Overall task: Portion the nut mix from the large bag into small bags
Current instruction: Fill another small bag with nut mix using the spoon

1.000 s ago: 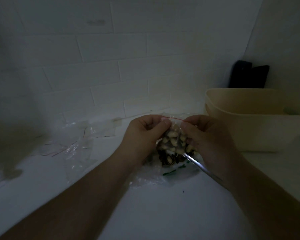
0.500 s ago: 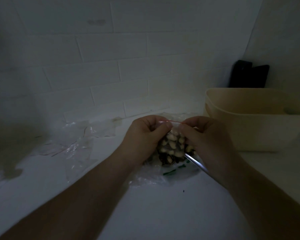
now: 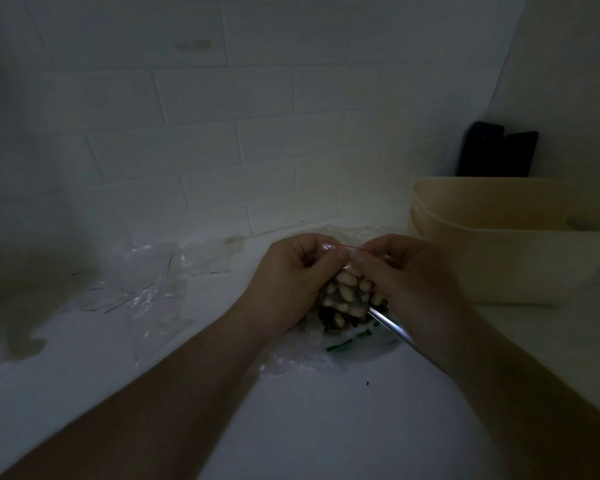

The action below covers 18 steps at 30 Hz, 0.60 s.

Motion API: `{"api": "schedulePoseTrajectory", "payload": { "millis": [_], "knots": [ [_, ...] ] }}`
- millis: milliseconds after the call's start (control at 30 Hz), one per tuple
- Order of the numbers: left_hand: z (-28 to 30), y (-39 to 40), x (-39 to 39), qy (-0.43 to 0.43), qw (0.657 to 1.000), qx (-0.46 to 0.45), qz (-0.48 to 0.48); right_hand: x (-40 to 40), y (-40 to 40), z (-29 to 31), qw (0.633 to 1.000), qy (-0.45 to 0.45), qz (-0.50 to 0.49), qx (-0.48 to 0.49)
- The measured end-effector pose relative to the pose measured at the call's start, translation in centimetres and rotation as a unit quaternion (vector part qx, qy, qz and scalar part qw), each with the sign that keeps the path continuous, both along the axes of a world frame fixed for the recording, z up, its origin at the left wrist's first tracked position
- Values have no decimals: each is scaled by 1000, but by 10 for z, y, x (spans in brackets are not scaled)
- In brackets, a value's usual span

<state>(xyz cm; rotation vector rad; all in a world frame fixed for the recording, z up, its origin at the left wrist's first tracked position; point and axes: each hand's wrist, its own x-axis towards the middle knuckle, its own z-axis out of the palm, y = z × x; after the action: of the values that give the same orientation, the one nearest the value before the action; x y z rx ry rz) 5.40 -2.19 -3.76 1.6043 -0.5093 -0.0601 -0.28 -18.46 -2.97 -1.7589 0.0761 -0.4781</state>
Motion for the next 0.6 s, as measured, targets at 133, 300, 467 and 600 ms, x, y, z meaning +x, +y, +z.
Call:
{"api": "schedulePoseTrajectory", "payload": {
  "millis": [133, 300, 467, 600],
  "knots": [
    [0, -1, -1, 7, 1000, -7, 1, 1, -1, 0, 1000, -1, -1, -7],
    [0, 0, 0, -9, 1000, -5, 1, 0, 0, 0, 1000, 4, 10, 24],
    [1, 0, -2, -2, 1000, -13, -7, 1, 0, -2, 999, 8, 33, 35],
    [1, 0, -3, -2, 1000, -10, -14, 2, 1, -1, 999, 0, 29, 17]
  ]
}}
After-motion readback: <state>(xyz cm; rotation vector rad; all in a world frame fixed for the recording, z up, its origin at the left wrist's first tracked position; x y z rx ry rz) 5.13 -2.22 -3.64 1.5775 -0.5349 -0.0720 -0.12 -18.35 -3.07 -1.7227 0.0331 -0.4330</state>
